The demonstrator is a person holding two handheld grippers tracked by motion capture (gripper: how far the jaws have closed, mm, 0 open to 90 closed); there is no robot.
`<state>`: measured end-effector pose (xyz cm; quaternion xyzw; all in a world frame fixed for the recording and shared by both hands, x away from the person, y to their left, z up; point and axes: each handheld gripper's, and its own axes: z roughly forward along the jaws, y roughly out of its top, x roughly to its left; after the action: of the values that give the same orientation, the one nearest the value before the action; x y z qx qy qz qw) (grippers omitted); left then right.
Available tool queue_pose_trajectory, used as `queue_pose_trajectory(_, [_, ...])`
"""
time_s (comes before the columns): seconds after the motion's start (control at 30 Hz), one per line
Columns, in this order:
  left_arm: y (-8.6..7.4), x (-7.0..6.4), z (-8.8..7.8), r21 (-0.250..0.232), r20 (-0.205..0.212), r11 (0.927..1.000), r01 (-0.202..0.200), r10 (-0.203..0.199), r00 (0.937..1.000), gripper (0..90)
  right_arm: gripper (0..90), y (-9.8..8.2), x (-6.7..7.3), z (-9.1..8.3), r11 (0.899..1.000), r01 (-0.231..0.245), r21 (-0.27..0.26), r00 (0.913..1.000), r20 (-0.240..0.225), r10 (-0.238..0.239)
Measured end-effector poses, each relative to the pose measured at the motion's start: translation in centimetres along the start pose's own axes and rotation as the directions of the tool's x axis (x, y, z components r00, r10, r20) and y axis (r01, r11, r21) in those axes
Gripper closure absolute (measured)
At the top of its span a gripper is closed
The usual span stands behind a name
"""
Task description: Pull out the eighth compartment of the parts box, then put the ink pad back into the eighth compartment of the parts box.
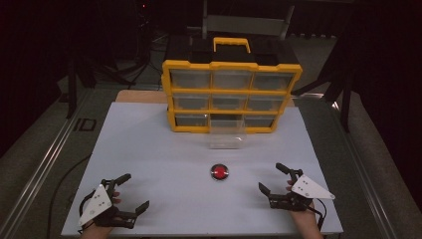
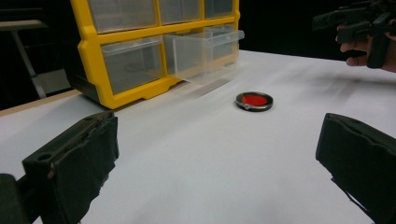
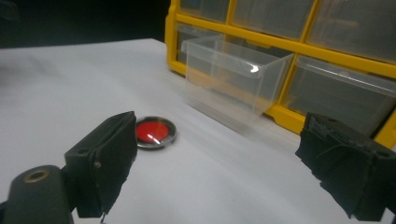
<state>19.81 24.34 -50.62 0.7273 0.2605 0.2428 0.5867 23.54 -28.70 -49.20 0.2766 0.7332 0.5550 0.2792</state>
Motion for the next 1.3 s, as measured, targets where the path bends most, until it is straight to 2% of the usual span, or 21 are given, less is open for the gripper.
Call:
queue_pose_trajectory(0.37, [0.0, 0.0, 0.0, 0.003, 0.004, 1.0000, -0.002, 0.002, 1.0000, 0.3, 11.5, 0.1, 0.0, -0.2, 1.000, -0.004, -0.009, 0.9999, 0.011, 0.004])
queue_pose_trajectory(0.43, [0.1, 0.0, 0.0, 0.000, 0.005, 1.0000, 0.008, -0.008, 1.0000, 0.3, 11.5, 0.2, 0.0, -0.3, 1.000, -0.007, -0.007, 0.9999, 0.011, 0.007])
queue_pose_trajectory(0.57, [0.7, 0.0, 0.0, -0.016, 0.001, 0.9997, 0.018, -0.018, 0.9998, 0.3, 11.5, 0.3, 0.1, -0.4, 1.000, -0.007, -0.008, 0.9998, 0.021, 0.007])
queue_pose_trajectory(0.6, [0.9, 0.1, 0.0, -0.024, 0.007, 0.9993, 0.029, -0.029, 0.9996, 0.3, 11.5, 0.3, 0.0, -0.5, 1.000, -0.004, -0.011, 0.9997, 0.022, 0.005])
queue_pose_trajectory(0.83, [2.0, 0.2, 0.1, -0.032, 0.036, 0.9987, 0.040, -0.039, 0.9986, 0.3, 11.5, 0.6, 0.0, -0.7, 1.000, -0.012, -0.020, 0.9993, 0.036, 0.013])
queue_pose_trajectory(1.03, [3.6, 0.6, 0.3, -0.009, 0.075, 0.9997, 0.023, -0.023, 0.9969, 0.3, 11.5, 0.7, 0.0, -0.7, 1.000, -0.016, -0.023, 0.9994, 0.032, 0.016])
queue_pose_trajectory(1.3, [7.1, 1.3, 1.1, -0.005, 0.126, 1.0000, -0.002, 0.003, 0.9920, 0.3, 11.5, 0.9, 0.1, -0.6, 1.000, -0.015, -0.027, 0.9994, 0.029, 0.015])
